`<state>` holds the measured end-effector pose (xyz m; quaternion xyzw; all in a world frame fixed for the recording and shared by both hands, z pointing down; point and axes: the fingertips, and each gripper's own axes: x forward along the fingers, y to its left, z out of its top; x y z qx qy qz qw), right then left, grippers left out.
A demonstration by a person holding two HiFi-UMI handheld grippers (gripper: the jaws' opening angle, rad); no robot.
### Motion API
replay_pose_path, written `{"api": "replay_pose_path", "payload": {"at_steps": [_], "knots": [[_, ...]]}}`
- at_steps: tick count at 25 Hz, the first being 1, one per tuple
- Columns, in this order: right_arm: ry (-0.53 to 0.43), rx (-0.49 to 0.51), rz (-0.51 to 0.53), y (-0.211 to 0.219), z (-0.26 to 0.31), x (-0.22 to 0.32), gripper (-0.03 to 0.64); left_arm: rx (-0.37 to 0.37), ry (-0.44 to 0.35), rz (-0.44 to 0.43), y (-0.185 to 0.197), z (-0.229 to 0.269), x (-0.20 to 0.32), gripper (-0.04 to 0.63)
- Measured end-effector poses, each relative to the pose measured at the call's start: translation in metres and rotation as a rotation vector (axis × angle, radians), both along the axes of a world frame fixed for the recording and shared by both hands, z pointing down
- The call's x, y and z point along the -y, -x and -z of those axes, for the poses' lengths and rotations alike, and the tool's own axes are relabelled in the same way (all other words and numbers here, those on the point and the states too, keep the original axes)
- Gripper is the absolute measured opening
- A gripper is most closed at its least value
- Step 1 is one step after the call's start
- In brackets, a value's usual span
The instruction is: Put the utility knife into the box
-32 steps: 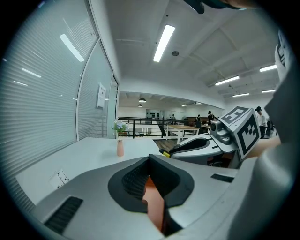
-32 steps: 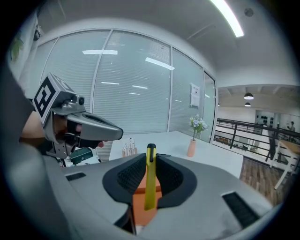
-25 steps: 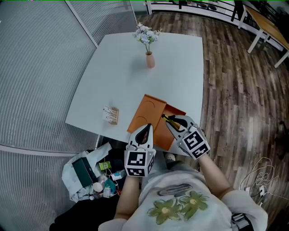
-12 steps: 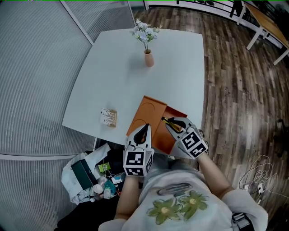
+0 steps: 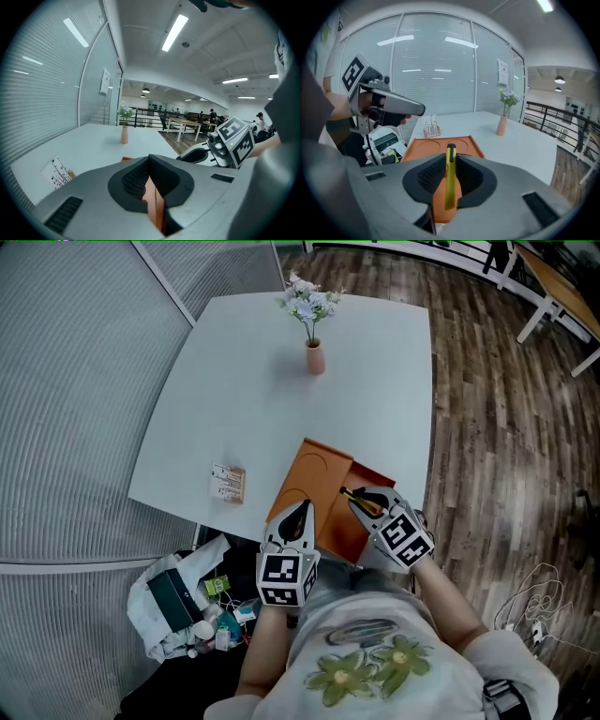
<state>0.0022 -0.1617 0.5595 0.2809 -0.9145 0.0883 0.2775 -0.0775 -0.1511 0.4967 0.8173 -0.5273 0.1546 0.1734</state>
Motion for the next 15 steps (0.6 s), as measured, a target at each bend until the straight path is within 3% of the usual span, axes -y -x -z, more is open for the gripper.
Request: {"api": "replay_pose_path", "payload": {"at_steps": [15], "knots": [[0.040, -0.065, 0.017, 0.002, -0.030, 0.004, 0.069, -0.012, 0.056, 0.009, 0.014, -0.026, 0.000, 0.002]]}}
